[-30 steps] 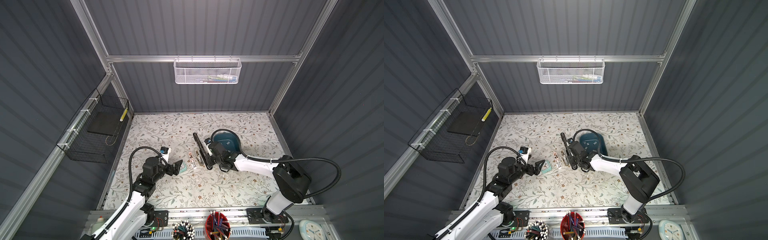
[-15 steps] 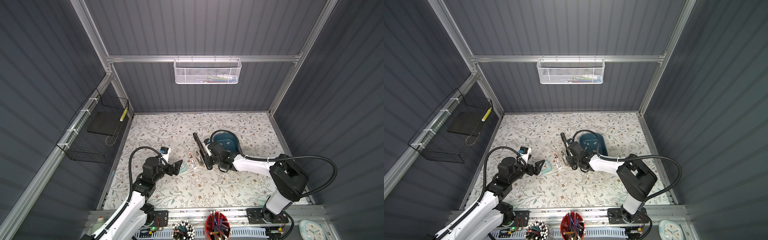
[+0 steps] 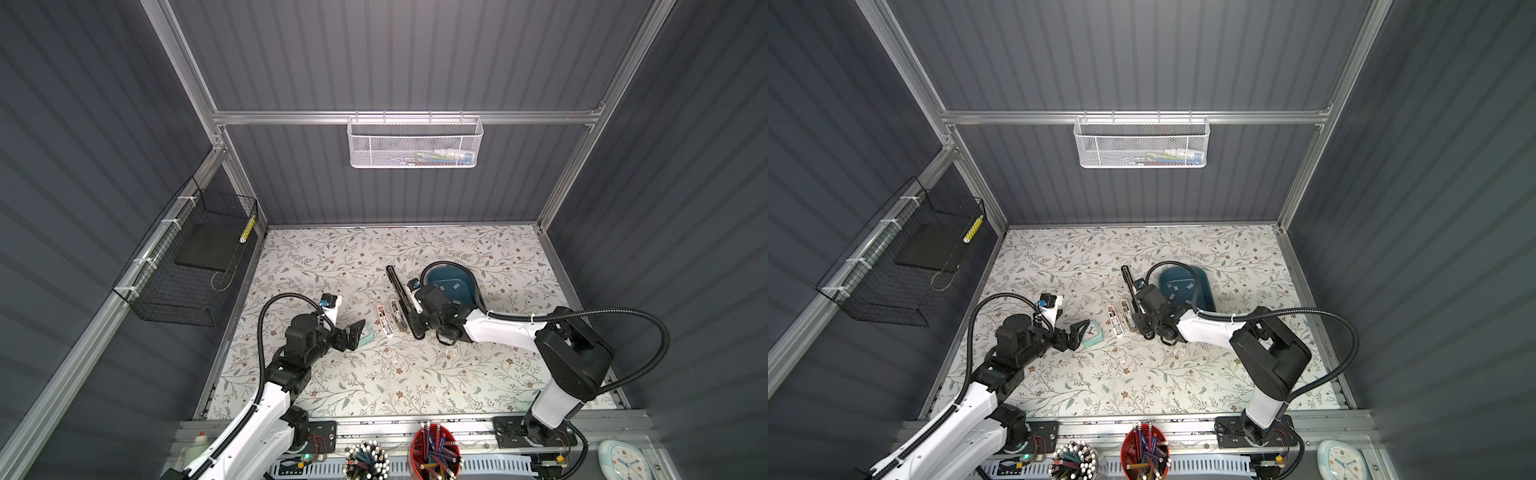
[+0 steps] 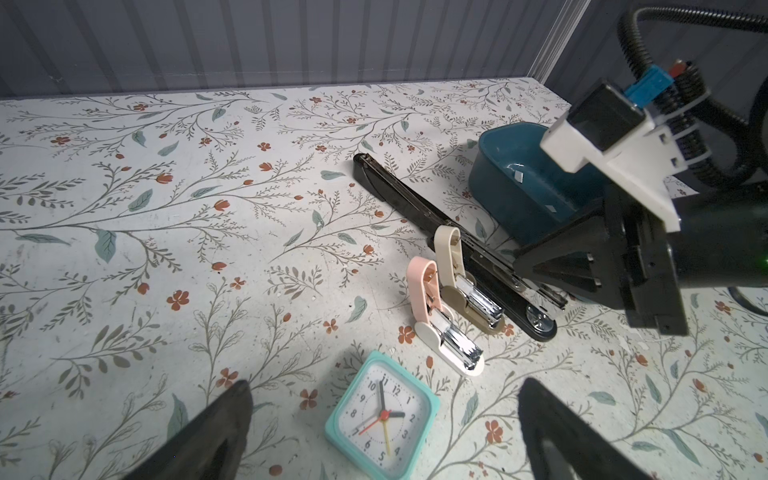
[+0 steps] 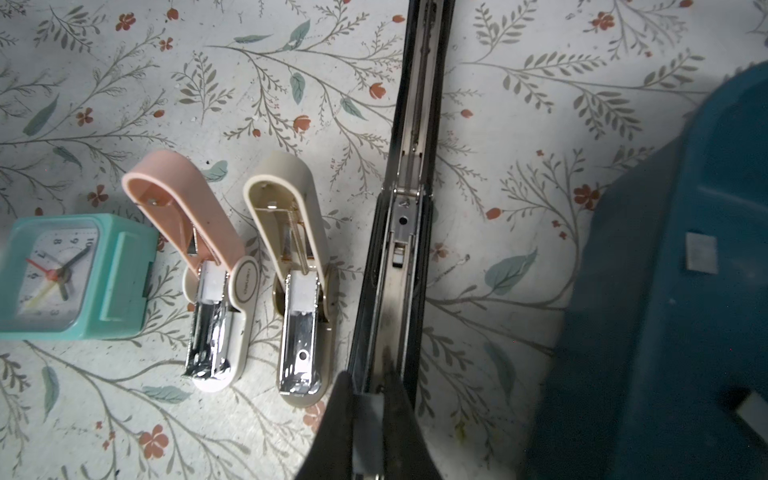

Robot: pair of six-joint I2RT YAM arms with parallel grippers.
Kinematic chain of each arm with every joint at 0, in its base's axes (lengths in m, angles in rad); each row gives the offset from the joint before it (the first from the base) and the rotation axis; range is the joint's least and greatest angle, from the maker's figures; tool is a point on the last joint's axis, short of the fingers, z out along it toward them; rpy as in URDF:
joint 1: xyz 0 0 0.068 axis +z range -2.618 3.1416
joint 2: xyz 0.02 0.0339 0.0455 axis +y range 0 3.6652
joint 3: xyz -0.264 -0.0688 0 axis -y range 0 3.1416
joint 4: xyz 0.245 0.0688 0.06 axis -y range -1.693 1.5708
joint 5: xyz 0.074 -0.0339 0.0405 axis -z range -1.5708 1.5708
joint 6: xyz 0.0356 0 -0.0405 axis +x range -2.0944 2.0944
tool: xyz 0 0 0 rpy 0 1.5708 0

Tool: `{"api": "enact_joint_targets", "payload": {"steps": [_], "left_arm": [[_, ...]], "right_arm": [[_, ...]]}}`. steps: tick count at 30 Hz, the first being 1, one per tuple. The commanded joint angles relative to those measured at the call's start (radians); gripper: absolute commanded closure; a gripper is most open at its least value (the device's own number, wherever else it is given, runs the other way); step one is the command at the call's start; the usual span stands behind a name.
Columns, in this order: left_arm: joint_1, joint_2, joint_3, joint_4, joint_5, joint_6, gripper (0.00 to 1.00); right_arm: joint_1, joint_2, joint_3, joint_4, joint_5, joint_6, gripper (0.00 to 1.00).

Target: Load the staples into the stapler

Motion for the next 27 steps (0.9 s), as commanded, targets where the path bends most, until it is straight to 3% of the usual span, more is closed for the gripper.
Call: {"api": "enact_joint_targets", "payload": {"steps": [1, 27], "left_arm": [[0.005, 0.005, 0.012, 0.007, 0.004, 0.015, 0.0], [0.006, 0.006, 0.012, 0.007, 0.004, 0.015, 0.0]], "right_arm": [[-0.003, 0.01, -0.012, 0.008, 0.0, 0.009, 1.0], [-0.004, -0.025, -0.024, 0.009, 0.028, -0.01, 1.0]]}}
